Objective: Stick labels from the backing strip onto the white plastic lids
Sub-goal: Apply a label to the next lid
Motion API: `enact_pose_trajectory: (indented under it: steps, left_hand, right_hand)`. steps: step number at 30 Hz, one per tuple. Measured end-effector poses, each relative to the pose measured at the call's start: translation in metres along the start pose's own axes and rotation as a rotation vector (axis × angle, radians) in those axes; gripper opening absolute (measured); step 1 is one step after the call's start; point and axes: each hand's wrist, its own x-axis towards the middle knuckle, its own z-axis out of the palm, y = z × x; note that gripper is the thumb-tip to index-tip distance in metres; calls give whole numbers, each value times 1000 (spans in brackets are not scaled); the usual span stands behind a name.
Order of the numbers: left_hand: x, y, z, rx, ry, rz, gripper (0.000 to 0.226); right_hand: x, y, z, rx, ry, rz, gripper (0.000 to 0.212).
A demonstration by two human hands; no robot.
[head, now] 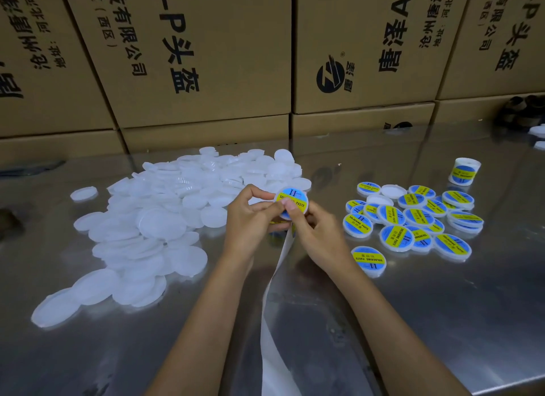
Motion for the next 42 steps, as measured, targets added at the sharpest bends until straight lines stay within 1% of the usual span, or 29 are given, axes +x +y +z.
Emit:
enact_pose_trajectory:
  steps: [2, 4, 8, 12, 14, 16, 20, 22, 24, 27, 29, 34, 36, 38, 40, 42]
  left_hand:
    - [0, -3, 0, -13, -16, 3, 24]
    - [1, -5, 1, -17, -24, 17, 24]
    - [4, -9, 3, 21, -12, 26, 24]
    - [4, -10, 4, 57, -51, 49, 14]
    - [3, -10, 5, 98, -99, 56, 22]
    - [2, -10, 6, 99, -116, 79, 22]
    - [0, -11, 6, 74, -52, 111, 17]
    - [0, -12, 7, 36, -25, 93, 16]
    - [0, -12, 10, 19, 6, 65, 17]
    - [1, -13, 14, -12, 39, 31, 17]
    - [1, -13, 15, -32, 49, 31, 16]
    - [1, -14, 15, -52, 56, 32, 10]
    - [3, -15, 15, -52, 61, 27, 7]
    - [4, -17, 15, -36, 57, 24, 10]
    - [4, -19, 14, -19, 54, 20, 14]
    - [5, -20, 12, 16, 50, 10, 16]
  right_hand:
    - [-1, 2, 0, -22, 28, -44, 35]
    - [-3, 2, 0, -34, 63, -63, 39]
    - [-4, 4, -1, -38, 105, -34, 49]
    - [-4, 5, -1, -58, 94, -26, 46]
    - [-5, 5, 1, -81, 100, -23, 45]
    - [-5, 6, 1, -88, 98, -21, 47]
    - [-6, 3, 1, -60, 73, 6, 49]
    - [-7, 1, 0, -27, 48, 13, 46]
    - [-7, -1, 0, -48, 27, 8, 44]
    - [-5, -1, -2, -24, 47, 38, 52]
    - [-4, -1, -2, -5, 62, 43, 53]
    - [-7, 0, 1, -39, 41, -4, 43]
    - [-7, 0, 2, -43, 46, -2, 43]
    - [-6, 0, 1, -61, 41, 14, 45]
    - [-6, -1, -1, -58, 7, 50, 49]
    - [-7, -2, -3, -18, -71, 109, 50]
